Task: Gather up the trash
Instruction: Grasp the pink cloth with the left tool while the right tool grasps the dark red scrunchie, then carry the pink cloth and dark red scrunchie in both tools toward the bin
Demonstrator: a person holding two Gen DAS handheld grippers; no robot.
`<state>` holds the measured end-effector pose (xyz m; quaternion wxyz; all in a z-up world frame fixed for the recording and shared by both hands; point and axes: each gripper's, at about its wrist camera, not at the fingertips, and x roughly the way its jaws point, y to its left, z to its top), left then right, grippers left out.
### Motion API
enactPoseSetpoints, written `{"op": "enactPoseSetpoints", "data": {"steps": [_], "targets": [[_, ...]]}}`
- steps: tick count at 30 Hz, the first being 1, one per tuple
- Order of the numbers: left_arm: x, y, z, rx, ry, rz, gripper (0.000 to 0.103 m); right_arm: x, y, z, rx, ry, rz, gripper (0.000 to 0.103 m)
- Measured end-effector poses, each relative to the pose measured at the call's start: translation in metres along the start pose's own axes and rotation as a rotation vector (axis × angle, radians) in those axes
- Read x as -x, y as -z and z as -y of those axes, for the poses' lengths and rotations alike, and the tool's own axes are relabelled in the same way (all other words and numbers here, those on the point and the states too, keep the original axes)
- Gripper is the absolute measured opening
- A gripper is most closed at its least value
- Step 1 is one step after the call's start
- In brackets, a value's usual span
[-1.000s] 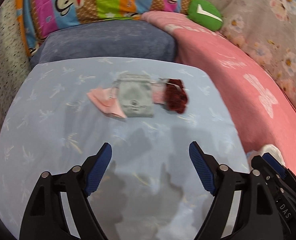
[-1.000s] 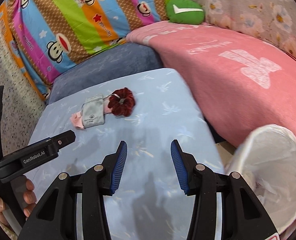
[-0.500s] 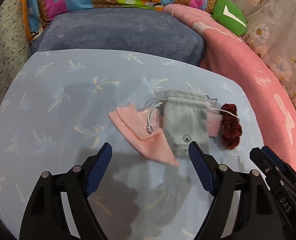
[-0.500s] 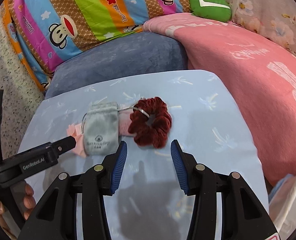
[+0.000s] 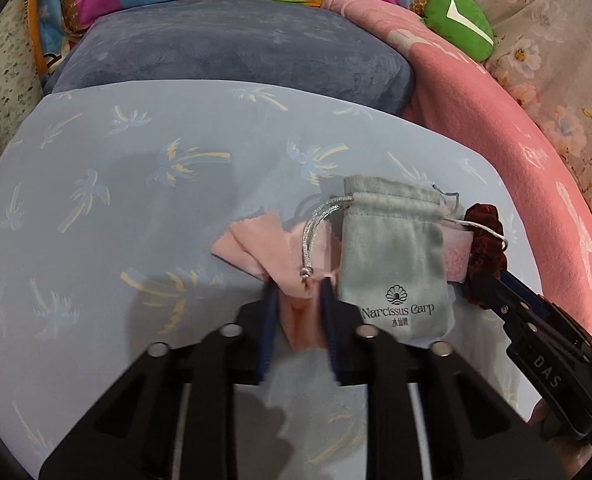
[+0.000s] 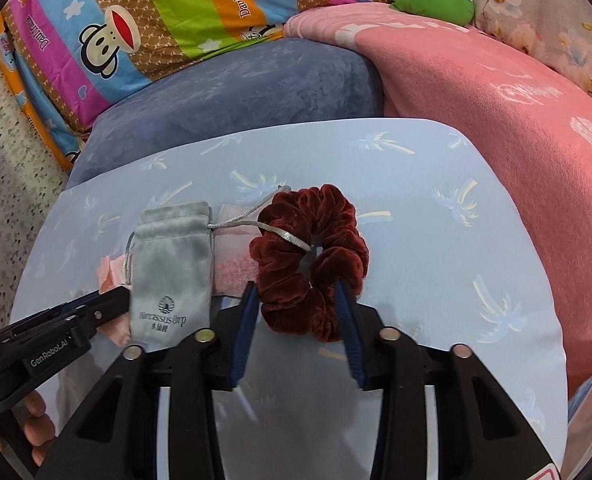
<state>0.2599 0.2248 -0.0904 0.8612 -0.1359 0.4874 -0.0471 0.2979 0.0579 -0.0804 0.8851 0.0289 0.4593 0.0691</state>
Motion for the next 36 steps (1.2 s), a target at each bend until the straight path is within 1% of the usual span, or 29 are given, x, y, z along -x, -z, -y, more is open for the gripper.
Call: {"op": "enactPoseSetpoints", "data": {"steps": [1, 3, 4, 5, 7, 13, 22, 27, 36], "targets": [[0.0, 0.001, 0.0, -0.001, 0.003, -0.001, 0.008, 0.001, 0.001, 0.001, 0.001, -0.001, 0.0, 0.027], [0.003, 0.004, 0.0, -0.003, 0.001, 0.001, 0.006, 0.004, 0.005, 0.001, -0.001, -0.006, -0.005, 0.022], [0.005, 0.005, 0.001, -0.005, 0.002, 0.001, 0.006, 0.005, 0.007, 0.002, -0.003, -0.007, -0.007, 0.018], [0.008, 0.007, 0.002, -0.007, 0.005, 0.002, 0.006, 0.007, 0.01, 0.003, -0.006, -0.007, -0.013, 0.01], [0.015, 0.011, 0.005, -0.01, 0.008, 0.009, 0.005, 0.012, 0.017, 0.005, -0.016, -0.02, -0.024, 0.008], [0.039, 0.029, 0.013, -0.012, 0.03, 0.027, 0.005, 0.043, 0.043, 0.004, -0.019, -0.042, -0.027, 0.007], [0.074, 0.059, 0.032, -0.029, 0.064, 0.041, 0.005, 0.107, 0.079, 0.004, -0.044, -0.071, 0.022, 0.006], [0.093, 0.072, 0.053, -0.064, 0.083, 0.059, 0.005, 0.139, 0.089, 0.009, -0.058, -0.072, 0.056, 0.006], [0.122, 0.092, 0.097, -0.13, 0.128, 0.094, 0.005, 0.193, 0.101, 0.029, -0.074, -0.059, 0.123, 0.005]]}}
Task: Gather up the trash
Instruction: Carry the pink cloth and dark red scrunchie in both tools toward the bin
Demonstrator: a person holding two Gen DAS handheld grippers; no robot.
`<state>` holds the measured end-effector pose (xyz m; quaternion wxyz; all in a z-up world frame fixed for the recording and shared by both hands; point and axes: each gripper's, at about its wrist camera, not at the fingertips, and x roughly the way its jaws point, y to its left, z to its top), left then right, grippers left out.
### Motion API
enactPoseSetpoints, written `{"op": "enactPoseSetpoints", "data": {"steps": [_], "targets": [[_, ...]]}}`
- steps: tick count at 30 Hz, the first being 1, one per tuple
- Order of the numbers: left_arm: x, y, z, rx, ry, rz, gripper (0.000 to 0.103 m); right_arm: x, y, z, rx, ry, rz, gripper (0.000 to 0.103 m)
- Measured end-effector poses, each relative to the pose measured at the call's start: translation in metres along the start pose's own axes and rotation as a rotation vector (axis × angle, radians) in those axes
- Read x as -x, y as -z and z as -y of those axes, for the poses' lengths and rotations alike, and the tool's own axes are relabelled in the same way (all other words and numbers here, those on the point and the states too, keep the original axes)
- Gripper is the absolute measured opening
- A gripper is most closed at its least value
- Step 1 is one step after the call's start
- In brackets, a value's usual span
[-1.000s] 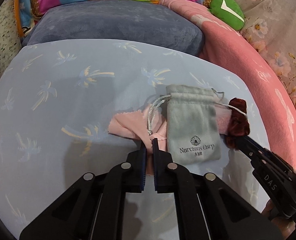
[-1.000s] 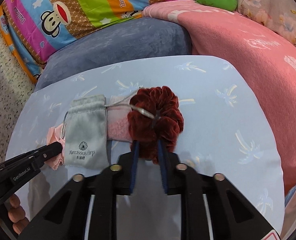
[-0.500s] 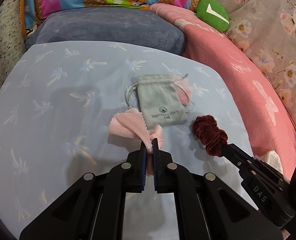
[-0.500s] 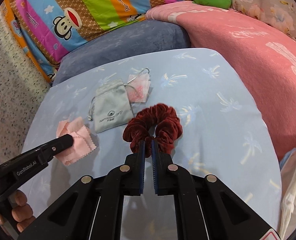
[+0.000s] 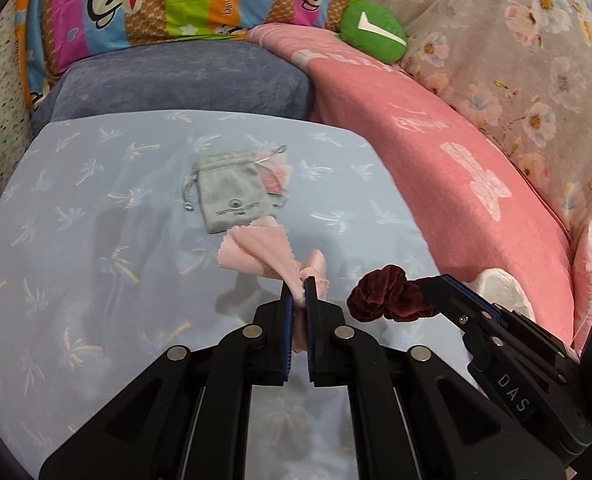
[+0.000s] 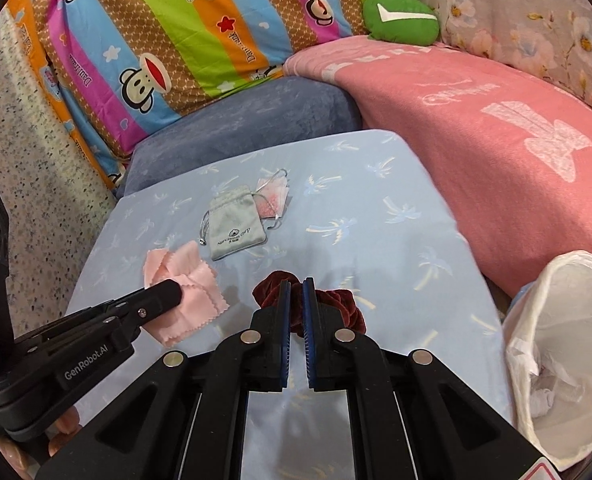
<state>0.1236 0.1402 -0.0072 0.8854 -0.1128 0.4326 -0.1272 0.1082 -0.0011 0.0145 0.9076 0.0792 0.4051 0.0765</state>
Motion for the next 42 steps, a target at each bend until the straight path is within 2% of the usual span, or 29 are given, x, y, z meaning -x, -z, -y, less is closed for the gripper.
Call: {"op": "enactPoseSetpoints", "data": {"steps": [11, 23, 29, 42], "targets": [[0.013, 0.011, 0.067, -0.1, 0.056, 0.028, 0.005, 0.073, 0.004, 0.039, -0.026, 0.043, 0.11, 0.005], [0.014, 0.025, 0.15, -0.231, 0.13, 0.022, 0.005, 0.133, 0.014, 0.114, -0.122, 0.118, 0.187, 0.005], [0.01, 0.033, 0.189, -0.299, 0.174, 0.001, 0.006, 0.153, 0.021, 0.15, -0.173, 0.156, 0.215, 0.005], [-0.006, 0.048, 0.246, -0.404, 0.213, -0.043, 0.006, 0.17, 0.038, 0.206, -0.263, 0.208, 0.225, 0.005]]}}
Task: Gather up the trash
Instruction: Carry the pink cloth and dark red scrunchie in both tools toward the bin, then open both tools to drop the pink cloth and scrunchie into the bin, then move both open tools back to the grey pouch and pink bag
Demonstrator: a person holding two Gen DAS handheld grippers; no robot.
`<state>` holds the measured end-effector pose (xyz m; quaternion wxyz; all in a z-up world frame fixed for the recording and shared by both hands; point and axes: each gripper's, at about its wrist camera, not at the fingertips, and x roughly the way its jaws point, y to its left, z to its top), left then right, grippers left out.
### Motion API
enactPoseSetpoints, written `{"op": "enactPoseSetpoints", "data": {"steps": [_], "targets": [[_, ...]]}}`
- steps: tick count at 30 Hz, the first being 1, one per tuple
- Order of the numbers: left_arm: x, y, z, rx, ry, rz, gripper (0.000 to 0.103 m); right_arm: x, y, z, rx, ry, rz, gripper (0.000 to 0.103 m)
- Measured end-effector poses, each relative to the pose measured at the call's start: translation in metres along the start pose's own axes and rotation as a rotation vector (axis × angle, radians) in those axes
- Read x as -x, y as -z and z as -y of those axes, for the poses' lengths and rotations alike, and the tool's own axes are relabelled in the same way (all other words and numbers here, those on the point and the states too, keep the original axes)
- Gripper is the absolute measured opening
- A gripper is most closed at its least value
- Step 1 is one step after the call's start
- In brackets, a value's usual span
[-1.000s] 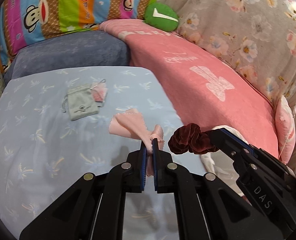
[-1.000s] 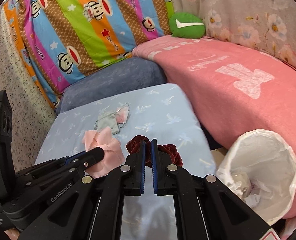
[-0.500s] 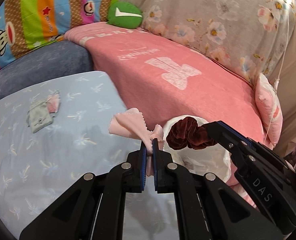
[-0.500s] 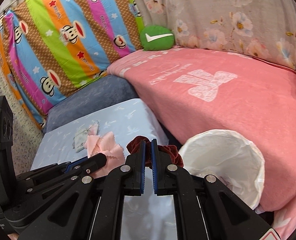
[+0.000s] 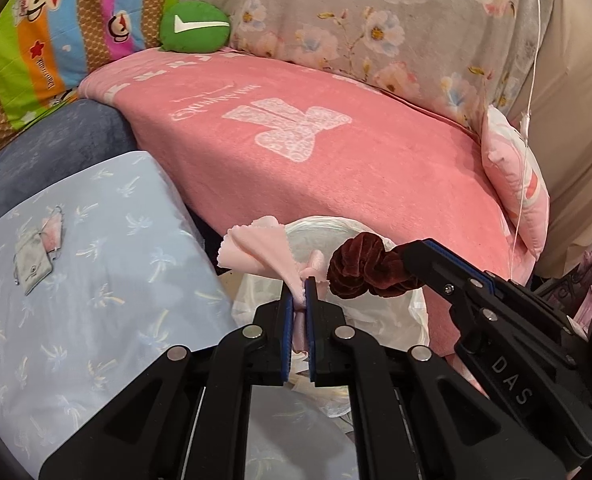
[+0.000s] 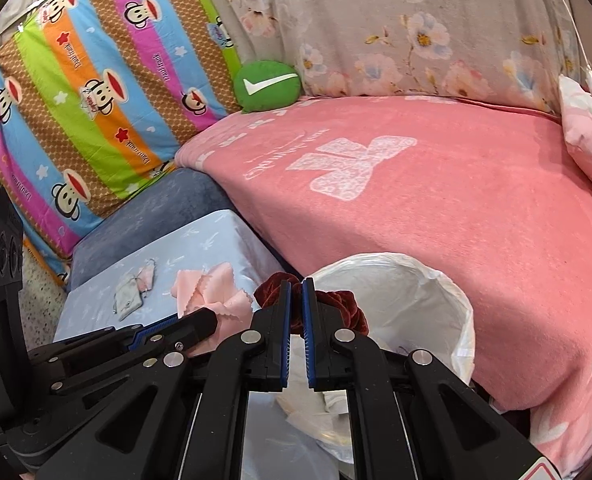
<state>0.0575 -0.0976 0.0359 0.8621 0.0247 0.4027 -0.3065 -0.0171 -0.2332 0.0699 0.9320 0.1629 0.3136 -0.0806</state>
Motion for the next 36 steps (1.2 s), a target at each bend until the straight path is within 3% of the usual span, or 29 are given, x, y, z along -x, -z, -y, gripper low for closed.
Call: {"op": "enactPoseSetpoints", "data": {"steps": [12, 20, 36], "targets": [[-0.023, -0.004, 0.023, -0.031, 0.02, -0.053, 0.008, -0.002, -0.001, 0.032, -0.051, 0.032, 0.001, 0.006], [-0.023, -0.006, 0.018, -0.011, -0.019, -0.029, 0.053, -0.006, -0.003, 0.035, -0.054, 0.035, 0.002, 0.006], [-0.02, -0.002, -0.003, 0.041, -0.056, -0.02, 0.056, -0.012, 0.003, 0.025, -0.045, 0.025, -0.019, 0.017]]}}
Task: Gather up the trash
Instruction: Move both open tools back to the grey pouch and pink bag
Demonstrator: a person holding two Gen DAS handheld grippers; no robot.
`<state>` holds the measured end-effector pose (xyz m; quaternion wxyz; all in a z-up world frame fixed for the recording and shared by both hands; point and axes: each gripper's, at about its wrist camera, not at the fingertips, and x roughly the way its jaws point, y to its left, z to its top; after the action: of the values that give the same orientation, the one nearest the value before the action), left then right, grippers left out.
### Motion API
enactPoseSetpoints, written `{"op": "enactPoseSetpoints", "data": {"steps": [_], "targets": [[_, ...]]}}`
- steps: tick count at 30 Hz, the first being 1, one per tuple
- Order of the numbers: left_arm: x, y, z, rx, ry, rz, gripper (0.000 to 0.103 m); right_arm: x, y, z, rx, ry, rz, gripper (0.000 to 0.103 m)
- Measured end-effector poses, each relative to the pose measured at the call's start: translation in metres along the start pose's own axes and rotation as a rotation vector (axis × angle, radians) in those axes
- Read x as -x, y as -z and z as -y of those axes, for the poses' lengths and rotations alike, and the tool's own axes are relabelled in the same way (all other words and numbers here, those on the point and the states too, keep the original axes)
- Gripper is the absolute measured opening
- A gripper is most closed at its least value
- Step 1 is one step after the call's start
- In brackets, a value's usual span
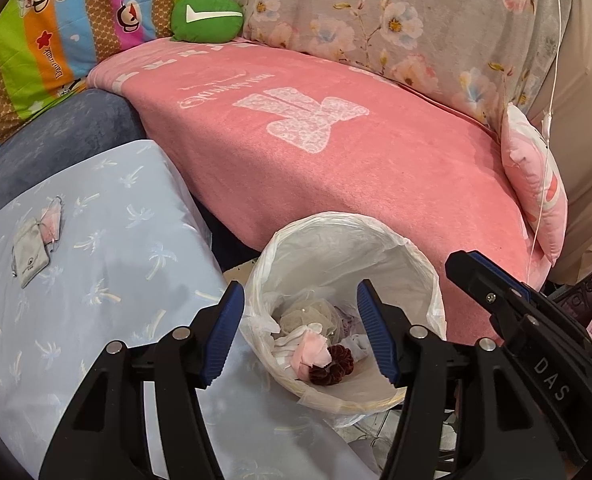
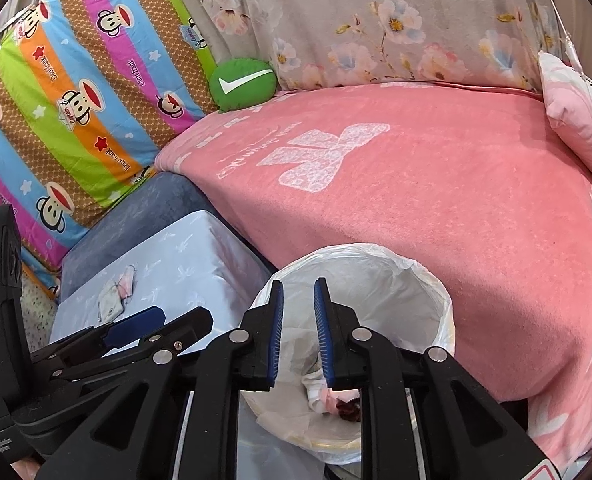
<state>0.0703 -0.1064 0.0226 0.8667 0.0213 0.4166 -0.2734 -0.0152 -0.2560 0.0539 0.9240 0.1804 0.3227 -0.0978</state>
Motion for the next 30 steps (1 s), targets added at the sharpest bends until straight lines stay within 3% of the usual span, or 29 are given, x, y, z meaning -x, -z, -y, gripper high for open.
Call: {"op": "enactPoseSetpoints", "data": {"steps": [13, 30], "targets": [[0.006, 0.006, -0.027, 0.054, -0.024, 0.004, 0.056, -0.01, 0.009, -0.025, 0.048, -0.019, -0.029, 0.024], [0.022, 0.017, -0.094, 0.177, -0.089, 0.018, 0.06, -0.03, 0.025, -0.091, 0.148, -0.069, -0.082, 0.029]]}}
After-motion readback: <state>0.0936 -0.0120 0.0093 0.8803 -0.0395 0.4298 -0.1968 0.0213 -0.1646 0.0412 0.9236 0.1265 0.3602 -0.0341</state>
